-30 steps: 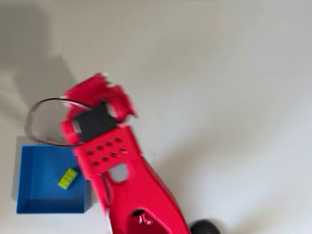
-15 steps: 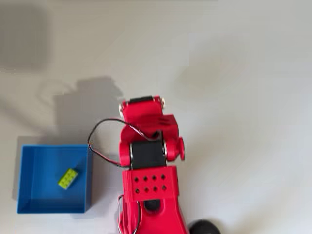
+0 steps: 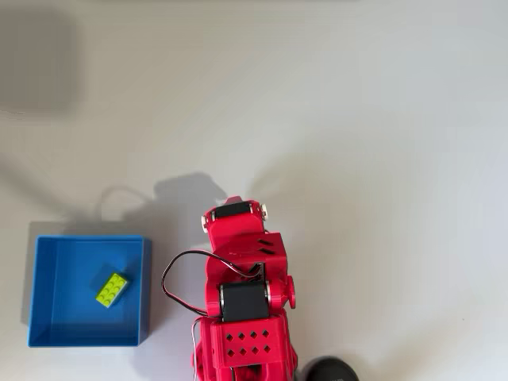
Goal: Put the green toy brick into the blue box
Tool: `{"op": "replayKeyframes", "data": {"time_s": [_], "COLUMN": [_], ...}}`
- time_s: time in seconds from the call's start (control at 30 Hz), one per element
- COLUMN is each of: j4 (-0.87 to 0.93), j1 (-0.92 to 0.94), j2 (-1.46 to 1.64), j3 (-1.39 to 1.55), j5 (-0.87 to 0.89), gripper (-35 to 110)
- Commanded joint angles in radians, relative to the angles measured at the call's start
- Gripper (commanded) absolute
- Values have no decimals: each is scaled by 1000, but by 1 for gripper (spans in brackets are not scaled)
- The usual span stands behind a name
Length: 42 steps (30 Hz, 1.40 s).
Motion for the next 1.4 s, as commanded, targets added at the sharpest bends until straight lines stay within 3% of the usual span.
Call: {"op": "replayKeyframes", "data": {"time_s": [0.0, 1.37], "j4": [-35, -32], "j1": [-6, 15], "j2": [75, 179], "j3": [63, 110], "j5": [-15, 3], "gripper": [0, 0]}}
